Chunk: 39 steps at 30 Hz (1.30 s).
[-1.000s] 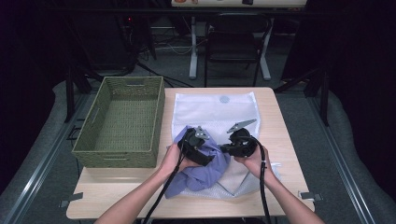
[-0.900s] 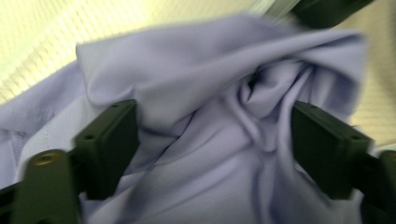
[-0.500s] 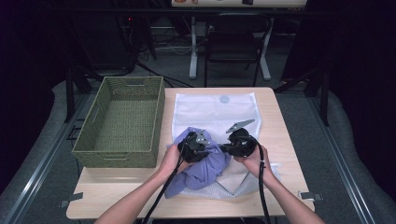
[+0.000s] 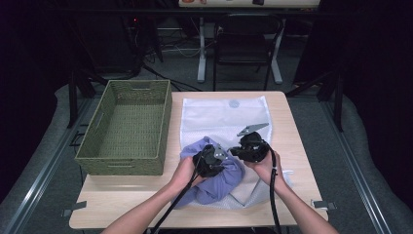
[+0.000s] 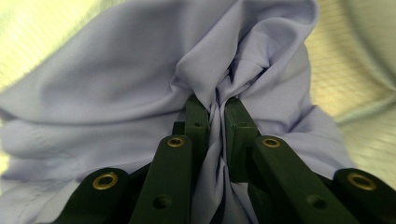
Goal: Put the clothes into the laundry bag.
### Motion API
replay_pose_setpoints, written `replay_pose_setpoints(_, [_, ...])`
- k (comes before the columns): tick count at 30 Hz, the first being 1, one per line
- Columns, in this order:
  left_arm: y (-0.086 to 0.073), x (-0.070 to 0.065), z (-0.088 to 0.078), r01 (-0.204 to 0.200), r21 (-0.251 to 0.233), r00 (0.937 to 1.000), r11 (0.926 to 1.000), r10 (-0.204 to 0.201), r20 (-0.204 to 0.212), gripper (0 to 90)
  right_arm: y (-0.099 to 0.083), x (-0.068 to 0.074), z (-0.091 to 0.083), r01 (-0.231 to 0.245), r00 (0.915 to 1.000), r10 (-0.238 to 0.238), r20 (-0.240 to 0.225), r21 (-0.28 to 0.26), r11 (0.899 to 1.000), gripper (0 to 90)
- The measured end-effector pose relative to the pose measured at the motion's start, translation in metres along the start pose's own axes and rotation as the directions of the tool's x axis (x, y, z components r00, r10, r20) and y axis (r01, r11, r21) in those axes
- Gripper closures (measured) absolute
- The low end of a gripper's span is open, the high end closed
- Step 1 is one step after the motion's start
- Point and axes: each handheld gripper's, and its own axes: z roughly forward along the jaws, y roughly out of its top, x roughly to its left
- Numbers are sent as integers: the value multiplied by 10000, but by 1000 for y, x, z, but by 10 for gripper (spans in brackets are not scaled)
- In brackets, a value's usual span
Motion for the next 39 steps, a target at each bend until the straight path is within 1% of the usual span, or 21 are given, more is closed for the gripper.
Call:
replay_pose_setpoints(1, [-1,6,5,448,4,9988,9990,-448,-216,823,0,2,-1,21,10000,-21,-57,-18,10000,886])
replay_pose_setpoints(2, [-1,7,6,545,21,9981,9985,-545,-284,819,1,4,-1,59,9999,-60,-147,-33,10000,886])
replay_pose_setpoints(3, [-2,10,8,816,-66,9948,9966,-818,-610,817,1,5,-1,102,9998,-103,-164,-36,9999,886])
replay_pose_setpoints(6, [-4,13,10,1230,-205,9876,9922,-1244,-961,791,0,7,2,111,9995,-106,-303,135,9998,885])
replay_pose_setpoints(8, [-4,14,10,1260,-73,9879,9920,-1262,-907,743,-2,6,5,90,9994,-81,-326,287,9995,885])
replay_pose_setpoints(10, [-4,14,6,1156,66,9912,9933,-1149,-661,672,-4,6,6,64,9994,-52,-346,355,9993,885])
replay_pose_setpoints(11, [-4,14,4,1206,112,9906,9926,-1196,-670,595,-5,5,5,54,9994,-42,-335,366,9993,885])
replay_pose_setpoints(13, [-3,15,-3,1185,237,9922,9927,-1174,-419,473,-5,4,5,76,9994,-65,-327,323,9994,885])
replay_pose_setpoints(16, [-4,14,-17,1150,145,9930,9933,-1146,-271,358,-5,3,5,13,9995,-2,-314,334,9994,885])
replay_pose_setpoints(18, [-7,13,-26,1211,57,9924,9926,-1210,-233,301,-5,1,5,9,9995,2,-319,343,9994,885])
replay_pose_setpoints(21, [-12,11,-34,1328,102,9910,9911,-1329,137,232,-5,2,5,15,9995,-6,-300,309,9995,885])
replay_pose_setpoints(22, [-13,10,-34,1316,240,9906,9910,-1324,338,218,-5,2,4,21,9995,-11,-311,308,9995,885])
replay_pose_setpoints(23, [-15,9,-33,1288,324,9909,9911,-1299,340,213,-5,2,4,28,9995,-18,-329,303,9995,885])
replay_pose_setpoints(25, [-17,6,-25,1039,754,9937,9917,-1068,353,230,-5,1,5,3,9994,9,-346,347,9994,885])
replay_pose_setpoints(26, [-18,5,-20,951,927,9950,9911,-976,228,262,-5,1,6,-12,9993,26,-362,369,9993,886])
replay_pose_setpoints(28, [-21,3,-9,949,1216,9953,9880,-965,68,353,-5,2,7,4,9993,10,-360,394,9992,886])
replay_pose_setpoints(30, [-26,1,0,988,1229,9950,9875,-995,-4,483,-5,3,7,47,9993,-31,-370,430,9991,886])
replay_pose_setpoints(31, [-28,1,3,1032,1183,9945,9876,-1047,67,586,-5,3,7,88,9993,-73,-378,408,9991,886])
replay_pose_setpoints(34, [-27,2,3,1207,861,9923,9889,-1227,192,748,-4,6,7,27,9991,-10,-424,403,9992,886])
replay_pose_setpoints(36, [-23,4,-5,1340,448,9904,9900,-1353,294,808,-3,6,7,131,9991,-116,-415,358,9993,886])
replay_pose_setpoints(39, [-14,5,-22,1492,-371,9886,9881,-1483,255,822,-1,8,4,124,9991,-115,-419,226,9997,886])
